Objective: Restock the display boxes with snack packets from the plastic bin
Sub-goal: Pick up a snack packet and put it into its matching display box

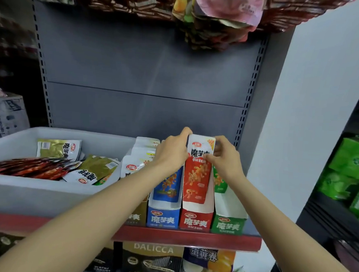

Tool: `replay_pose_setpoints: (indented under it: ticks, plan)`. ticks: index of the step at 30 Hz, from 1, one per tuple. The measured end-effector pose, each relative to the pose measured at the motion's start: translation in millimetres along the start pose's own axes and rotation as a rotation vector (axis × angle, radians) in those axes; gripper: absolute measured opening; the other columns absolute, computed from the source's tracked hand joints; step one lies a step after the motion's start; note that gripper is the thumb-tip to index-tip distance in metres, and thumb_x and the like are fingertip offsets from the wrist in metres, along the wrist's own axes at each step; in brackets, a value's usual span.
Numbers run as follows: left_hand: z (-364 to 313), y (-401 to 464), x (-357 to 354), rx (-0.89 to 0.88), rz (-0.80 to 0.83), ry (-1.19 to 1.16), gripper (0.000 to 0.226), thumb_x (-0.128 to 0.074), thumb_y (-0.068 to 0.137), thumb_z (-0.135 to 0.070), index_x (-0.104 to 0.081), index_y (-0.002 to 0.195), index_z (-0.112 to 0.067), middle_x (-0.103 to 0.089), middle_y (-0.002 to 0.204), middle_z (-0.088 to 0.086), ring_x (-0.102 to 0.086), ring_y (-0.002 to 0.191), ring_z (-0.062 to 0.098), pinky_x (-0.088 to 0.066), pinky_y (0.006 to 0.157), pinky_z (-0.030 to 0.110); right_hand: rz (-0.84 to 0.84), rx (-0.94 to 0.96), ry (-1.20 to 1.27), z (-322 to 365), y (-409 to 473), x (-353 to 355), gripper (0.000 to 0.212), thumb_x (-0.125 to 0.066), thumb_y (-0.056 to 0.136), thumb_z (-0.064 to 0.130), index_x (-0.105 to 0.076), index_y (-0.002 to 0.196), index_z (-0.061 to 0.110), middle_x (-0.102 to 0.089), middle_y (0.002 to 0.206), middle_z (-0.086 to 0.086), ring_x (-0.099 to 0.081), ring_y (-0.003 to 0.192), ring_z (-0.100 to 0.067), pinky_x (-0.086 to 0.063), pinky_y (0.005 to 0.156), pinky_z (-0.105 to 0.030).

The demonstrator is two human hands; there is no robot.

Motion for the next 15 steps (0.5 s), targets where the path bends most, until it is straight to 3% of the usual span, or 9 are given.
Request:
replay_pose_setpoints:
  ticks: [3, 6, 12, 15]
  plan:
    - [-2, 0, -7, -0.009, 0.049, 0.092, 0.027, -0.056, 0.086, -0.006, -0.057, 0.110, -0.018, -0.061, 0.104, 0.001, -0.052, 0.103, 0.021, -0.046, 0.073, 0.036, 0.071, 0.030, -0.096, 0, 0, -7, 0.031, -0.061, 0.085, 0.003, -0.051, 0.110, 0.018, -0.063, 0.098, -0.004, -0.058, 0.075, -0.011, -0.045, 0.060, -0.019]
    - [-5, 0, -9, -0.031, 0.063, 0.126, 0.027, -0.056, 0.087, -0.007, -0.057, 0.112, -0.017, -0.061, 0.108, 0.002, -0.052, 0.103, 0.020, -0.047, 0.074, 0.035, 0.089, 0.070, -0.288, 4, 1, -10, 0.017, -0.059, 0.086, 0.006, -0.053, 0.094, 0.019, -0.063, 0.105, -0.006, -0.053, 0.081, -0.014, -0.038, 0.067, -0.025]
    - [-3, -4, 16, -0.034, -0.021, 0.065, 0.022, -0.055, 0.089, -0.016, -0.058, 0.110, -0.019, -0.060, 0.107, 0.000, -0.053, 0.103, 0.020, -0.048, 0.076, 0.036, 0.058, 0.158, -0.401, 27, -4, -15, 0.025, -0.058, 0.088, 0.011, -0.061, 0.113, 0.017, -0.052, 0.118, -0.005, -0.045, 0.111, -0.019, -0.033, 0.084, -0.023]
    - [7, -13, 41, -0.019, -0.095, 0.006, 0.018, -0.055, 0.091, -0.021, -0.059, 0.108, -0.020, -0.062, 0.106, -0.002, -0.054, 0.102, 0.018, -0.049, 0.080, 0.037, 0.012, 0.209, -0.416, 52, -6, -28, 0.026, -0.057, 0.086, 0.012, -0.063, 0.110, 0.018, -0.057, 0.113, -0.004, -0.048, 0.108, -0.021, -0.041, 0.090, -0.035]
Point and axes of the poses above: each hand's wrist, its own y-axis towards the middle knuckle, its own x-axis out of the back of the hand, z = x × y, the point moved 7 cm from there along y, towards the middle knuckle
